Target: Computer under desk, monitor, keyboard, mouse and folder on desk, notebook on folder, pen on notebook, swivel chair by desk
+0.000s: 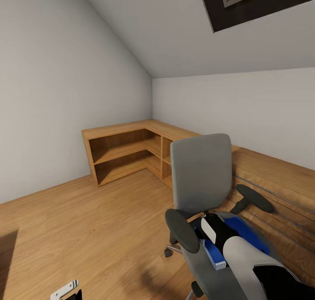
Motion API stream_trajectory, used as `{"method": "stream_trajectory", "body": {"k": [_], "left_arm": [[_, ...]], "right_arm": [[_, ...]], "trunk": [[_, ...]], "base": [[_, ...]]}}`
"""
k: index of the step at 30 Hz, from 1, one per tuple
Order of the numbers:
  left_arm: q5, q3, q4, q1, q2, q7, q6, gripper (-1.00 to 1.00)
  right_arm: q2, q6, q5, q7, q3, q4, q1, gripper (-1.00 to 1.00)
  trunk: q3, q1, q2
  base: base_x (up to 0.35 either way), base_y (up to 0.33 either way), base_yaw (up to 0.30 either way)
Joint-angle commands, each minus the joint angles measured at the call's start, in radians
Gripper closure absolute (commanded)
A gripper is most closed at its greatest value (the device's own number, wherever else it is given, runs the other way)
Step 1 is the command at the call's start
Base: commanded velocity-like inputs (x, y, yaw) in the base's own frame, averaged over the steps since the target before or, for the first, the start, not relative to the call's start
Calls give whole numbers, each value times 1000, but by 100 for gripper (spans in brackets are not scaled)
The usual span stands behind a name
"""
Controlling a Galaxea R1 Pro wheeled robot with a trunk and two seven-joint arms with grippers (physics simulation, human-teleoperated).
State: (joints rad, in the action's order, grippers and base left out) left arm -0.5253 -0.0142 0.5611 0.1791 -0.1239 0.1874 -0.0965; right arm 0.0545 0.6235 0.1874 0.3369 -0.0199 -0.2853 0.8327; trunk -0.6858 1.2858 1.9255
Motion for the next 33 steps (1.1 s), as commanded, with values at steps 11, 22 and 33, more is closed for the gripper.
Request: {"method": "stream_trajectory", "body": {"k": [11,22,33], "left_arm": [[-9,-3,0,0,0,3,-3,-100],[-8,-3,0,0,0,3,-3,-100],[-8,-3,0,0,0,3,-3,-100]], "right_arm": [[9,-1,8,43,-2,-2,0,-100],[17,-2,9,76,-2,-2,0,-100],[18,-3,8,78,-2,-2,0,-100]], "trunk": [[-1,0,0],[-1,0,0],[-1,0,0]], "base": [[0,0,0],[0,0,0],[0,0,0]]}}
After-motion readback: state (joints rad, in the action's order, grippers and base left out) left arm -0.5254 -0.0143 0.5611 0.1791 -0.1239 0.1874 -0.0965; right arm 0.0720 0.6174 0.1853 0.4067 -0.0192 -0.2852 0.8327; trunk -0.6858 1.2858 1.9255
